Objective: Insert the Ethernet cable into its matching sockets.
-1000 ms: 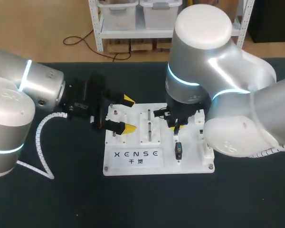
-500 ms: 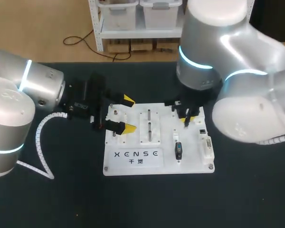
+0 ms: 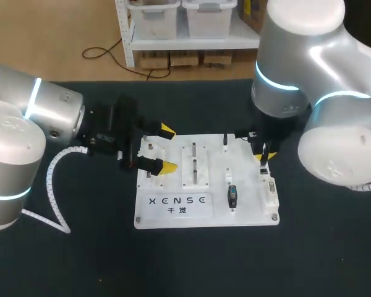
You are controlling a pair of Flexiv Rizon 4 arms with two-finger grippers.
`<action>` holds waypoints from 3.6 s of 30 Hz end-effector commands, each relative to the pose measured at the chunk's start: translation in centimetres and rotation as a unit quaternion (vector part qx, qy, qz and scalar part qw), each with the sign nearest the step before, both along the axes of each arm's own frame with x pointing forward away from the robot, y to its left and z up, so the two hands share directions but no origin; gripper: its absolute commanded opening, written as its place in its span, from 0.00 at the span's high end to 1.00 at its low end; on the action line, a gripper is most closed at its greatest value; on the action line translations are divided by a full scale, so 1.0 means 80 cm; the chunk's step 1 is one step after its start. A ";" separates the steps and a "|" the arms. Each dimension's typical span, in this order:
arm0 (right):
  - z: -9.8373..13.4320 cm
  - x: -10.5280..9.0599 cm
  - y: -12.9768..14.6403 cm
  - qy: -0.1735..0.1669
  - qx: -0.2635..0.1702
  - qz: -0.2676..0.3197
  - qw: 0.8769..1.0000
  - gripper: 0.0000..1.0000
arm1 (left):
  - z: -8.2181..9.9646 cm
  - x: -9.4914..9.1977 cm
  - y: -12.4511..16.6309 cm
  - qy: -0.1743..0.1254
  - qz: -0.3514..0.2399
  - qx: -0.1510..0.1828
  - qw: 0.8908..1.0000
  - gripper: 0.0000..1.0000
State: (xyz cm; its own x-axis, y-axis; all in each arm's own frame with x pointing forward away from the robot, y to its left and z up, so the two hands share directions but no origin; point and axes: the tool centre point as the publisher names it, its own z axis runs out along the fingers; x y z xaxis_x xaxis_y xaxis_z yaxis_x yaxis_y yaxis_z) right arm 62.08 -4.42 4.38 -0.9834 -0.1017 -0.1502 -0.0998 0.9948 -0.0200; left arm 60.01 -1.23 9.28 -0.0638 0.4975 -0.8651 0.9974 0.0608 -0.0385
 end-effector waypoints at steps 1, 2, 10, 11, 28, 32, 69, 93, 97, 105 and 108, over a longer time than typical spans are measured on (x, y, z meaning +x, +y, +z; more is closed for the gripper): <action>-0.003 -0.001 0.000 -0.002 0.000 0.000 1.000 1.00 | -0.002 0.000 0.001 -0.001 -0.001 -0.002 1.000 0.00; -0.004 -0.001 -0.001 -0.002 0.000 0.000 1.000 1.00 | -0.002 0.000 0.001 -0.001 -0.001 -0.002 1.000 0.00; -0.009 -0.002 -0.003 0.000 -0.004 0.000 1.000 1.00 | -0.002 0.000 0.001 -0.001 -0.001 -0.002 1.000 0.00; -0.009 -0.002 -0.004 0.001 -0.004 0.000 1.000 1.00 | -0.002 0.000 0.001 -0.001 -0.001 -0.002 1.000 0.00; -0.017 -0.002 -0.005 0.003 -0.004 0.003 1.000 1.00 | -0.002 0.000 0.001 -0.001 -0.001 -0.002 1.000 0.00; -0.020 -0.001 -0.005 0.003 -0.004 0.003 1.000 1.00 | -0.002 0.000 0.001 -0.001 -0.001 -0.002 1.000 0.00; -0.023 0.000 -0.003 0.003 -0.011 0.012 1.000 1.00 | -0.002 0.000 0.001 -0.001 -0.001 -0.002 1.000 0.00; -0.047 -0.003 -0.002 0.025 -0.008 0.007 1.000 1.00 | -0.002 0.000 0.001 -0.001 -0.001 -0.002 1.000 0.00; -0.052 -0.004 -0.003 0.028 -0.011 0.006 1.000 1.00 | -0.002 0.000 0.001 -0.001 -0.001 -0.002 1.000 0.00; -0.047 -0.003 -0.004 0.022 -0.014 0.014 1.000 1.00 | -0.002 0.000 0.001 -0.001 -0.001 -0.002 1.000 0.00; -0.040 -0.003 -0.004 0.016 -0.006 0.014 1.000 0.00 | -0.002 0.000 0.001 -0.001 -0.001 -0.002 1.000 0.00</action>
State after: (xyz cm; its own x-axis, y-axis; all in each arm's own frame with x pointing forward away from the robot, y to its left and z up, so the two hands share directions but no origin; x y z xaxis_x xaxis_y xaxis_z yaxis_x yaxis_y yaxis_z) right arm 62.10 -4.59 1.86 -0.9860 -0.1301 -0.1040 -0.1274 0.9913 -0.0325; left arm 60.01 -1.23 9.28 -0.0638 0.4975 -0.8651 0.9974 0.0608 -0.0386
